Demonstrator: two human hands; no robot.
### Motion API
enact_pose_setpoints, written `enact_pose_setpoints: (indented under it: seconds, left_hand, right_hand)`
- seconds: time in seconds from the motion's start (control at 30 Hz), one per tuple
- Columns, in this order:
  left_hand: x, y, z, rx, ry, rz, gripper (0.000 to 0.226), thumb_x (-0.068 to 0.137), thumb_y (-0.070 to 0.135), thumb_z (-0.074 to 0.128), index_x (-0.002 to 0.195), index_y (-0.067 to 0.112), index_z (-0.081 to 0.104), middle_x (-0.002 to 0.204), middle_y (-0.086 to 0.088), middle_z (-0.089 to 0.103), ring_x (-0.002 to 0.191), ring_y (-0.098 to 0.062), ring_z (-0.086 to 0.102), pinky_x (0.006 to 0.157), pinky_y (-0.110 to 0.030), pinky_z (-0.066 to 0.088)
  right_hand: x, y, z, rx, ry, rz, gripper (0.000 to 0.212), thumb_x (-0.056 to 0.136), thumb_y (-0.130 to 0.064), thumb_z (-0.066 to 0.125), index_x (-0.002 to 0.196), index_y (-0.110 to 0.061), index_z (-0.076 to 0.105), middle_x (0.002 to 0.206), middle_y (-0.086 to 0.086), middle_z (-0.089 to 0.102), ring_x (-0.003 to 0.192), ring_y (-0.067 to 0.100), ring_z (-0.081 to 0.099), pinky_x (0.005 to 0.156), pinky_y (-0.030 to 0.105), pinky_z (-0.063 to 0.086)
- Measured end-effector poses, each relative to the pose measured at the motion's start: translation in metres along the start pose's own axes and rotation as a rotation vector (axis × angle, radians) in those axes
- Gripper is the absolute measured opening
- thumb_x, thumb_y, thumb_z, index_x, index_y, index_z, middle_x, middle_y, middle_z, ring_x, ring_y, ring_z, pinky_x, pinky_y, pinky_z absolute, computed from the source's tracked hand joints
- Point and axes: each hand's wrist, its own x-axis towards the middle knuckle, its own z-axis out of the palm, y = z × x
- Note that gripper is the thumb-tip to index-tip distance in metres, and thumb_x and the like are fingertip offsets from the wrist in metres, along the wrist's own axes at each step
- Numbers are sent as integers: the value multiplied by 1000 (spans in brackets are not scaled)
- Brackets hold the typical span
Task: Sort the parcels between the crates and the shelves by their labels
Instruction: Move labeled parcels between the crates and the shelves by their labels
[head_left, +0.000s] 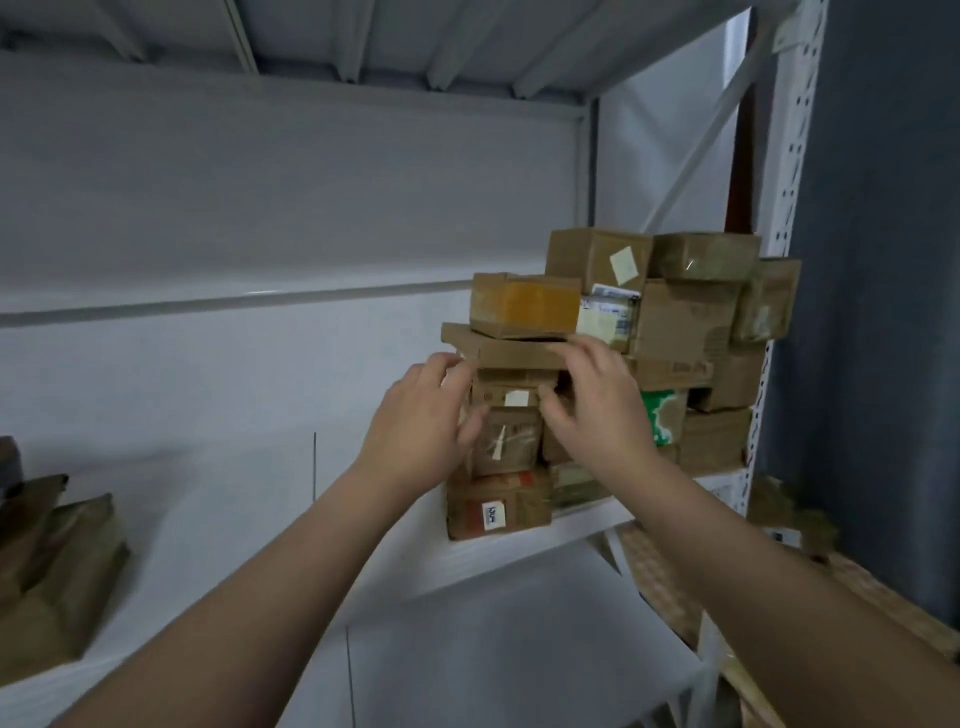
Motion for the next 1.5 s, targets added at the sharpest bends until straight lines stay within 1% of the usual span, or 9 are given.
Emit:
enact_pose_setpoints:
  seconds: [0.2, 0.4, 0.63, 0.83, 0.93, 1.07, 1.2, 1.27, 1.5]
  left_hand:
    - [84, -10, 16, -347, -29, -194, 64, 94, 45, 48, 149, 27, 19, 142, -11, 39, 122, -27, 47, 95, -33, 38]
    - [128, -15, 33, -321, -172, -218, 68, 95, 51, 43, 150, 38, 4, 139, -16, 48, 121, -34, 50, 92, -38, 42]
    - [133, -15, 48, -392, -93, -247, 54, 97, 45, 42, 146, 32, 22, 125, -10, 60, 106, -28, 60, 79, -32, 48]
    - [124, -4, 51, -554, 25, -292, 46, 98, 45, 40, 142, 35, 27, 120, -3, 60, 91, -17, 56, 73, -28, 45]
    - [117, 6, 48, -654, 114, -277, 41, 99, 45, 37, 139, 34, 33, 117, 4, 58, 97, -12, 58, 78, -28, 50]
    - [106, 12, 42, -926, 217, -352, 34, 100, 44, 35, 132, 32, 34, 116, 10, 55, 100, -3, 59, 81, -23, 52]
    - [97, 13, 33, -1162, 338, -455, 30, 97, 41, 46, 122, 26, 40, 108, 18, 55, 87, 19, 57, 65, -5, 47]
    - [92, 11, 30, -1251, 352, -464, 24, 94, 33, 56, 114, 26, 46, 104, 21, 56, 84, 19, 58, 60, -5, 47]
    - [68, -5, 20, -1220, 410, -429, 37, 89, 13, 62, 112, 36, 45, 122, 17, 58, 115, -9, 58, 80, -20, 54]
  right_hand:
    - [74, 8, 6, -33, 41, 176, 57, 91, -42, 55, 142, -26, 34, 141, 7, 34, 130, 27, 36, 103, 44, 39]
    - [93, 32, 14, 83, 1, 263, 59, 92, -44, 54, 143, -37, 28, 139, 8, 31, 128, 30, 37, 98, 42, 42]
    - [101, 38, 17, 261, -117, 268, 56, 93, -46, 52, 143, -35, 32, 139, 7, 32, 120, 27, 45, 88, 29, 39]
    - [99, 35, 16, 354, -54, 264, 47, 88, -45, 60, 129, -33, 40, 127, 0, 32, 106, 16, 44, 78, 20, 40]
    - [97, 31, 16, 409, -13, 236, 36, 87, -42, 62, 118, -34, 44, 126, -2, 39, 105, 17, 52, 86, 31, 51]
    - [94, 25, 14, 447, 90, 175, 35, 87, -35, 64, 118, -31, 48, 129, -3, 40, 120, 18, 43, 100, 40, 45]
    - [86, 17, 10, 593, 177, 84, 17, 91, -25, 63, 105, -26, 54, 117, -8, 44, 108, 2, 47, 91, 21, 47]
    - [80, 13, 10, 677, 207, 69, 10, 92, -20, 63, 100, -21, 56, 113, -4, 48, 107, 4, 51, 83, 9, 46]
    - [67, -4, 9, 937, 66, 110, 58, 89, -8, 64, 138, -28, 39, 131, -10, 51, 119, -6, 50, 86, 9, 47]
